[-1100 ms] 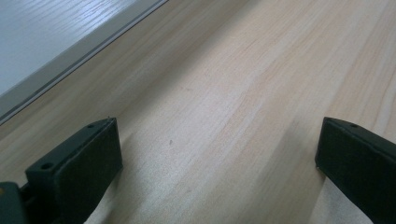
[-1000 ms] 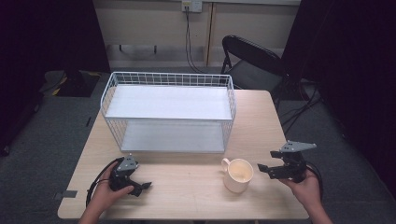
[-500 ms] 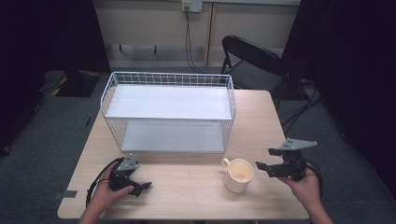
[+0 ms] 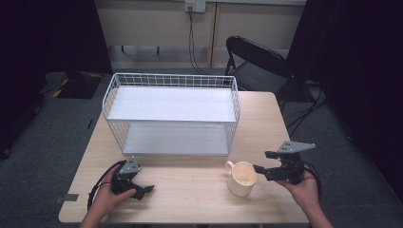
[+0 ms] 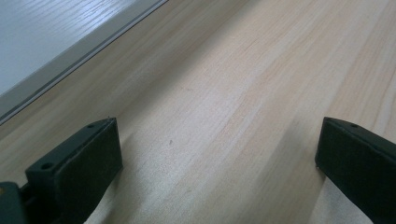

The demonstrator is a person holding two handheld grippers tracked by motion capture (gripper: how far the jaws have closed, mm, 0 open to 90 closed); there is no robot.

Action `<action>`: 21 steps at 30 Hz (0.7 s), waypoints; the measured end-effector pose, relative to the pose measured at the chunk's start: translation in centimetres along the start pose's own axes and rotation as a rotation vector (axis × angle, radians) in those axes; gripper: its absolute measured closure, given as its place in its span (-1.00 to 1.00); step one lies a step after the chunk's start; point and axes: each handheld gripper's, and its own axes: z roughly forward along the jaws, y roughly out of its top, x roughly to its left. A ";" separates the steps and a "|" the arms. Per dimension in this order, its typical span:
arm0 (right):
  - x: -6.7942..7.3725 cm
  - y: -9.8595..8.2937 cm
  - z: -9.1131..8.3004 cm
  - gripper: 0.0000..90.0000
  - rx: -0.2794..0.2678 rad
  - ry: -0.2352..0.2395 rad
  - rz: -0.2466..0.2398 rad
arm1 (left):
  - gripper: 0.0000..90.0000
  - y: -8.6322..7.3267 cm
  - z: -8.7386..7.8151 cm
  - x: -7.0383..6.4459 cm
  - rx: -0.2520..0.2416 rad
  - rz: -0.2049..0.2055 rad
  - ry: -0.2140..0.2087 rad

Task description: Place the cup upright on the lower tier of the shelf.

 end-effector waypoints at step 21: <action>1.2 -0.3 2.0 -0.07 0.003 0.060 0.016 | -1.00 0.0 0.0 0.0 0.000 0.000 0.000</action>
